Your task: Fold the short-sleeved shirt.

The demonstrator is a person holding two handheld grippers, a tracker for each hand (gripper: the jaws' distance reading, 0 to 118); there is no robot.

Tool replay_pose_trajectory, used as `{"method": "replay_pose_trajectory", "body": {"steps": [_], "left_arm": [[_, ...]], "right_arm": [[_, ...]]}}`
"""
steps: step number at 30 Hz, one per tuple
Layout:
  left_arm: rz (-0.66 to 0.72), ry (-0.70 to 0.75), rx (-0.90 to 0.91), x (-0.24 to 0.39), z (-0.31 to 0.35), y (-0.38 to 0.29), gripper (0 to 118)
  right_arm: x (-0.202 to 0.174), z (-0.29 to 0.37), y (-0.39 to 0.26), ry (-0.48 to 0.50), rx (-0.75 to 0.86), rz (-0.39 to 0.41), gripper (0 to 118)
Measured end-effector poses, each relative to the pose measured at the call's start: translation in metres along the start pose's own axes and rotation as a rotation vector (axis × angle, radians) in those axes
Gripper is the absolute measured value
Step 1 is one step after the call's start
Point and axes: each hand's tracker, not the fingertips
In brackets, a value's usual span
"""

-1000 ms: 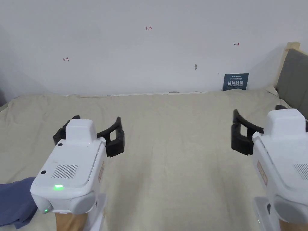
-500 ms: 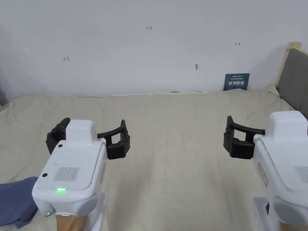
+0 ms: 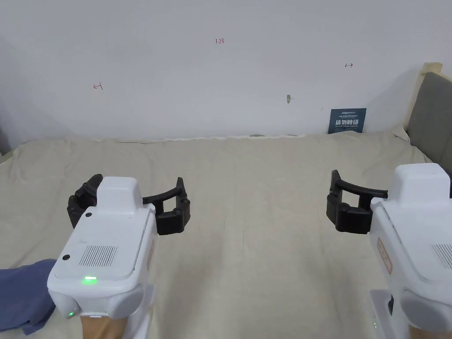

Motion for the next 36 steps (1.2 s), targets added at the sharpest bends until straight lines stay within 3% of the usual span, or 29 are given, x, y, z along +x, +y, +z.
{"method": "replay_pose_trajectory", "body": {"steps": [36], "left_arm": [[0.010, 0.001, 0.006, -0.0061, 0.0025, 0.0010, 118]], "right_arm": [[-0.0042, 0.0019, 0.0055, 0.007, 0.004, 0.000, 118]]}}
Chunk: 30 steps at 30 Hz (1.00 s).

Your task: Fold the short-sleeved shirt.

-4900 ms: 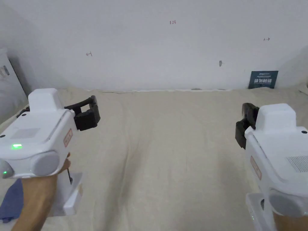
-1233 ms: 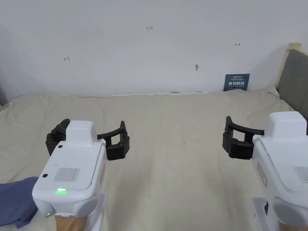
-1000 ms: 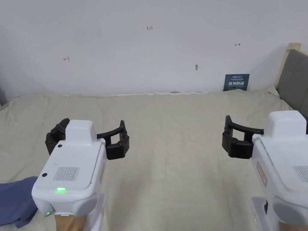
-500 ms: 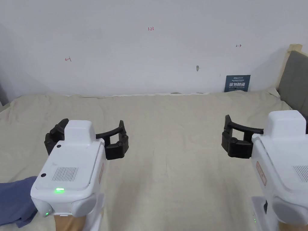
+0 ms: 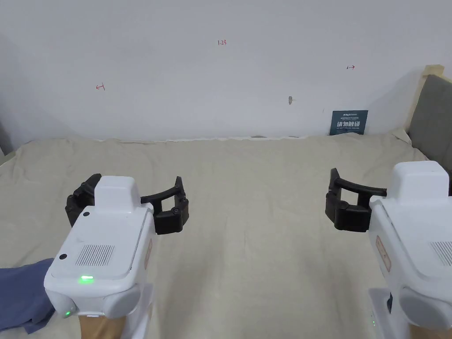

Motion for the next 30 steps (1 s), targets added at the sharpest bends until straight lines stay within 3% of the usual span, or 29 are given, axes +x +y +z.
{"method": "replay_pose_trajectory", "body": {"steps": [12, 16, 20, 24, 30], "left_arm": [[-0.001, -0.004, 0.002, 0.000, 0.000, 0.001, 118], [0.004, -0.004, -0.001, -0.001, 0.001, 0.001, 118], [0.008, -0.008, -0.002, -0.002, 0.001, 0.002, 118], [0.008, -0.007, 0.002, -0.003, 0.002, 0.003, 118], [0.011, -0.006, 0.006, -0.004, 0.001, 0.005, 118]], "right_arm": [[-0.002, -0.001, 0.002, 0.004, -0.023, -0.011, 118], [-0.001, -0.006, 0.006, 0.029, -0.133, -0.108, 118], [-0.004, -0.014, 0.016, -0.093, -0.334, -0.199, 118], [-0.005, -0.020, 0.028, -0.155, -0.462, -0.240, 118], [-0.007, -0.017, 0.038, -0.123, -0.495, -0.254, 118]]}}
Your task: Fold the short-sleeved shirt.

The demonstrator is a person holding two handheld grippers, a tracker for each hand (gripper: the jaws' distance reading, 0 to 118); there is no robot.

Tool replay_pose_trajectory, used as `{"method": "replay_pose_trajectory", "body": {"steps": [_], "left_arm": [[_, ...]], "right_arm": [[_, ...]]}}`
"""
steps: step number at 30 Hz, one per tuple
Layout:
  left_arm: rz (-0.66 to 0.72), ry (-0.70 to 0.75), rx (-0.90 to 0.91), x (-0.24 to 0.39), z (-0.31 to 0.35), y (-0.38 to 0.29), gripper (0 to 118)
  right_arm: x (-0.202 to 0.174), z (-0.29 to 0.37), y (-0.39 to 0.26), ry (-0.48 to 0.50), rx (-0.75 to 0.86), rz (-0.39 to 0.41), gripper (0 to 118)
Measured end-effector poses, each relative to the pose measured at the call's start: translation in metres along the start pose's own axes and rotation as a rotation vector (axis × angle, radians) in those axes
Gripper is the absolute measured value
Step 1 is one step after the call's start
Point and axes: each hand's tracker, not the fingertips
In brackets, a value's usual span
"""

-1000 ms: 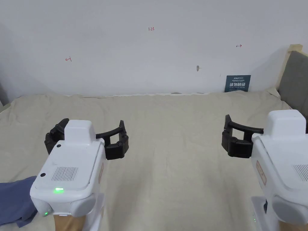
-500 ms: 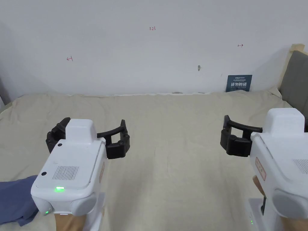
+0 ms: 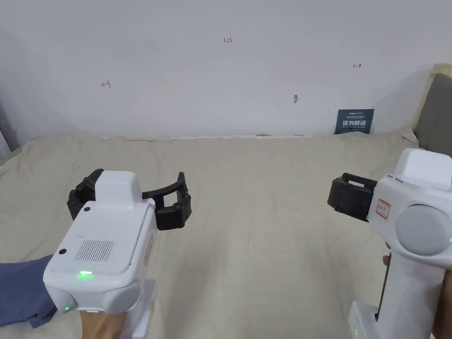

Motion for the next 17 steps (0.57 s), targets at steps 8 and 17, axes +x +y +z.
{"method": "replay_pose_trajectory", "body": {"steps": [8, 17], "left_arm": [[0.008, 0.003, 0.004, -0.0014, 0.0017, 0.0008, 118], [0.009, 0.004, 0.005, -0.0027, 0.0023, 0.0002, 118]], "right_arm": [[-0.0012, -0.0022, -0.0010, 0.036, 0.028, 0.046, 118], [0.0017, -0.0064, -0.0002, 0.039, 0.001, 0.040, 118]]}}
